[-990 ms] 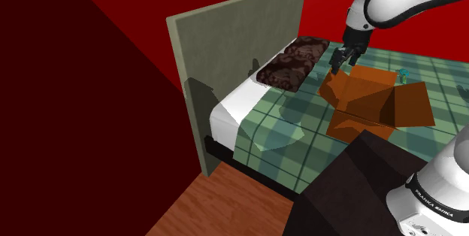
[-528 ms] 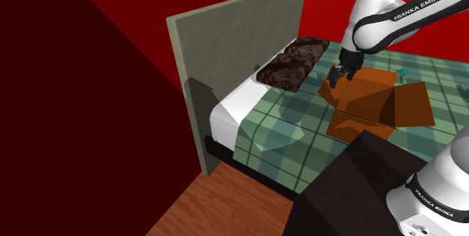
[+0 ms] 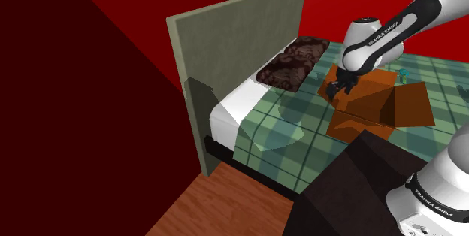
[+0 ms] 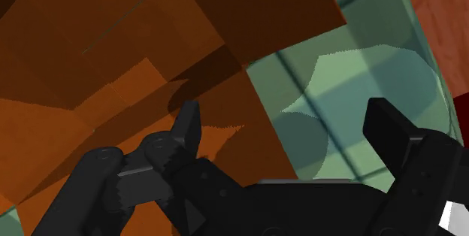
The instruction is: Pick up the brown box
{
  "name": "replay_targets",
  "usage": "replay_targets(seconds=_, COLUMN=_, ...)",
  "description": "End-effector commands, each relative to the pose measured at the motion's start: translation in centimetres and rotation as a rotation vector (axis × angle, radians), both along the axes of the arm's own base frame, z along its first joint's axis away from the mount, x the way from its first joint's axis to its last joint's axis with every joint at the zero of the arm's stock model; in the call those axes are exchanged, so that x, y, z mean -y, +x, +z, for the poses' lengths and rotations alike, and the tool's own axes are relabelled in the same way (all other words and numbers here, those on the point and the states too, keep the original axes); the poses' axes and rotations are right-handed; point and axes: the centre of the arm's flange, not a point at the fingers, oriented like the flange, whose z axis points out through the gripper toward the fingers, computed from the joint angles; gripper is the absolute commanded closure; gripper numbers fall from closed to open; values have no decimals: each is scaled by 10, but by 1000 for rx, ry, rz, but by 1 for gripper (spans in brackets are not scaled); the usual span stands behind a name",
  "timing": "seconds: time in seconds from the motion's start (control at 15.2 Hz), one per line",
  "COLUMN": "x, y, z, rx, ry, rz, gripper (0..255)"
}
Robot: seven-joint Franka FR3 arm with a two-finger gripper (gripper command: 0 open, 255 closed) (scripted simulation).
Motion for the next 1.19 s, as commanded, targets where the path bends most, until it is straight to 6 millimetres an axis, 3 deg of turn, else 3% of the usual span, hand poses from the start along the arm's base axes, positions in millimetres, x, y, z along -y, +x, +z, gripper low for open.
replay_targets(seconds=0.0, x=18, y=2, z=-24, rx=-6, ry=-2, rz=-14, gripper=0)
replay_targets(seconds=0.26, x=41, y=4, z=-66, rx=-19, ry=-1, rz=-40, gripper=0)
replay_targets(seconds=0.86, x=41, y=4, z=-106, rx=-19, ry=-1, rz=-40, gripper=0)
replay_targets(seconds=0.92, x=41, y=3, z=-106, rx=-19, ry=-1, rz=-40, gripper=255)
replay_targets(seconds=1.12, x=41, y=3, z=-106, rx=-19, ry=-1, rz=-40, gripper=255)
